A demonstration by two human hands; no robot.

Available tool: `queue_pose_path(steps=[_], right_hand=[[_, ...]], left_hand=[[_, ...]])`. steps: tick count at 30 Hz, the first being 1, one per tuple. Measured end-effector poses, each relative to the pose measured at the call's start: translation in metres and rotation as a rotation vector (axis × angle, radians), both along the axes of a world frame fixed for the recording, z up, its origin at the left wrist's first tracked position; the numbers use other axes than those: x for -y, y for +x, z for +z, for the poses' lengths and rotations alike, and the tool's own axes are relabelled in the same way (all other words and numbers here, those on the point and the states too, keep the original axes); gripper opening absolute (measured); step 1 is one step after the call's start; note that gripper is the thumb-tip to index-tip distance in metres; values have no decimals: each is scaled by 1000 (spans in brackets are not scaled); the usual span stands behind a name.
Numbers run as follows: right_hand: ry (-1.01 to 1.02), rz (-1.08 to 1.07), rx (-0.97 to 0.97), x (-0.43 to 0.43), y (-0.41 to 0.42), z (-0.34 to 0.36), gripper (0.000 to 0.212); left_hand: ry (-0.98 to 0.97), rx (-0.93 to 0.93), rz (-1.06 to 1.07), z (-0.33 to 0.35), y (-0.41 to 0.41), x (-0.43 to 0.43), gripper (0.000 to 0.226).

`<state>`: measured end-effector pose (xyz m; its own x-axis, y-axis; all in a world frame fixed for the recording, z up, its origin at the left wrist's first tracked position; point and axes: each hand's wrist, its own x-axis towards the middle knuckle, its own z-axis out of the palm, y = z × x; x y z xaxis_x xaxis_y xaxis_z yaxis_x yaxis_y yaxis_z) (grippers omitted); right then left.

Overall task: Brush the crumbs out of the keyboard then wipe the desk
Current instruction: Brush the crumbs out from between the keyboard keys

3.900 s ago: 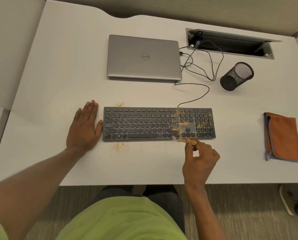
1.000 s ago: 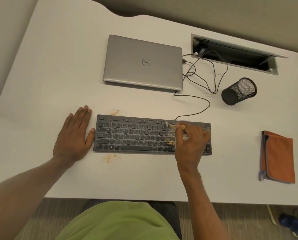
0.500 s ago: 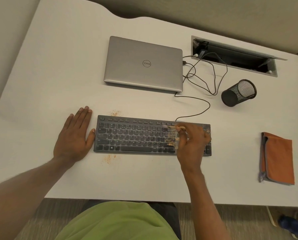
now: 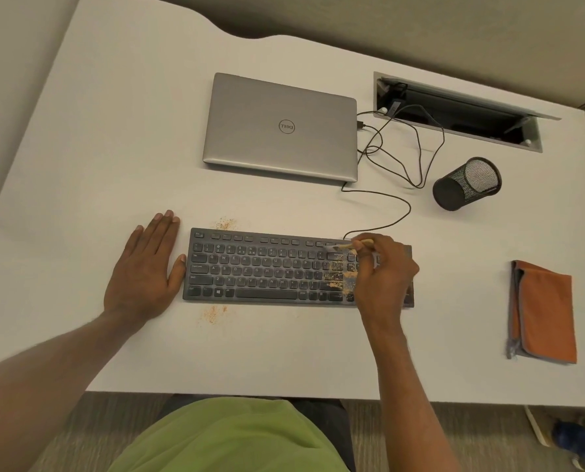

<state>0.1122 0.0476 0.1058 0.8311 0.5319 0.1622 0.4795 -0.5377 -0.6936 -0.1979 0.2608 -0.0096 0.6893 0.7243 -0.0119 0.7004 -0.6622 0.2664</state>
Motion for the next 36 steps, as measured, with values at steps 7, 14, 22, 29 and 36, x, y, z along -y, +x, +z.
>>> queue_pose_path(steps=[7,14,22,29,36], right_hand=[[-39,-150,117,10,-4,5,11],[48,-65,-8,5,-26,-2,12],[25,-257,30,18,-14,-6,9],[18,-216,-31,18,-15,-13,14],[57,-140,70,19,-26,-5,9]], left_hand=[[6,-1,-3,0,0,0,70],[6,10,-4,1,1,0,70],[7,13,-4,1,1,1,70],[6,6,-5,0,1,0,70],[10,13,-7,0,1,0,70]])
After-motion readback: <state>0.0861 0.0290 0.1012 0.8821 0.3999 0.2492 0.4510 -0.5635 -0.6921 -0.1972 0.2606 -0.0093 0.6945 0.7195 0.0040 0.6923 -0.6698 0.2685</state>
